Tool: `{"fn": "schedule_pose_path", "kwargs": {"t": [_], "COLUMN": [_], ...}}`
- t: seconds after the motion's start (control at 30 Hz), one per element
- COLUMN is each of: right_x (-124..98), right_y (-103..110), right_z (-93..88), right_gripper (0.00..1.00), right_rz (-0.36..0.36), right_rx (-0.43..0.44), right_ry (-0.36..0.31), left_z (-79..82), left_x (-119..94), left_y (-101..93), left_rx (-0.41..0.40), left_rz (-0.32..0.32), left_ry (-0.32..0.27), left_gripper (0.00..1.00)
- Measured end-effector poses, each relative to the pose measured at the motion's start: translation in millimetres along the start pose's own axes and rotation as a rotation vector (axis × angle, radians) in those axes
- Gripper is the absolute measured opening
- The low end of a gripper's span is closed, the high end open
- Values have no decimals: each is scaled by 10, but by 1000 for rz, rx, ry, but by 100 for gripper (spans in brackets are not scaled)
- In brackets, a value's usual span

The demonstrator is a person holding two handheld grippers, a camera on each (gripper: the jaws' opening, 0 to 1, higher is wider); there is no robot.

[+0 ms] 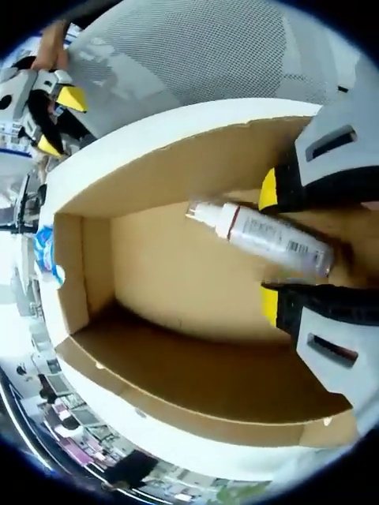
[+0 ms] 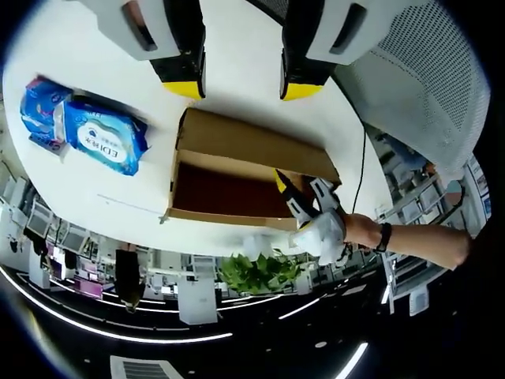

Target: Operate the shoe box by opening the lid, removing the specified soft item, and placing it in the target area until the item is outside and the box remains undamaged.

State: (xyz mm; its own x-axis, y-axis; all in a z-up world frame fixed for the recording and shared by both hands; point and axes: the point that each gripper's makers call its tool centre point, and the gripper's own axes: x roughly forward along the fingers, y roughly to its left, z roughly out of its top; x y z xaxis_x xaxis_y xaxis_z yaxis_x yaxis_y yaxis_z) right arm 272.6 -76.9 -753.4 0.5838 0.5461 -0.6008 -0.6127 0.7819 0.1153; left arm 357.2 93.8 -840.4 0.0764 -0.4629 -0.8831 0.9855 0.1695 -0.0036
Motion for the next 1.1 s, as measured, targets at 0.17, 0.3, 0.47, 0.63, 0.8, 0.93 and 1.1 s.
{"fn": "schedule_pose_path", "kwargs": {"t": [0.17, 0.3, 0.47, 0.63, 0.8, 0.93, 1.1], "right_x": [-22, -44, -55, -20, 28, 81, 126], "right_y": [27, 14, 13, 42, 68, 95, 78], "right_z": [-3, 21, 42, 68, 167, 250, 346], "right_gripper": [33, 32, 31, 31, 31, 31, 32], "right_rz": [-1, -9, -13, 6, 37, 76, 114], "right_rx": [-6, -1, 5, -5, -21, -39, -80], "right_ry": [1, -7, -15, -14, -29, -43, -48], "left_z": [-8, -19, 5, 85, 159, 179, 235], "left_x": [-24, -61, -125, -266, -414, -487, -597], "left_y": [46, 43, 28, 39, 48, 15, -65], "left_rx": [-92, -201, -206, -199, -201, -196, -178], "left_rz": [-10, -36, -19, 6, 43, 54, 58], "left_ry": [-24, -55, -90, -153, -213, -234, -269], "left_gripper": [22, 19, 19, 19, 19, 19, 19]}}
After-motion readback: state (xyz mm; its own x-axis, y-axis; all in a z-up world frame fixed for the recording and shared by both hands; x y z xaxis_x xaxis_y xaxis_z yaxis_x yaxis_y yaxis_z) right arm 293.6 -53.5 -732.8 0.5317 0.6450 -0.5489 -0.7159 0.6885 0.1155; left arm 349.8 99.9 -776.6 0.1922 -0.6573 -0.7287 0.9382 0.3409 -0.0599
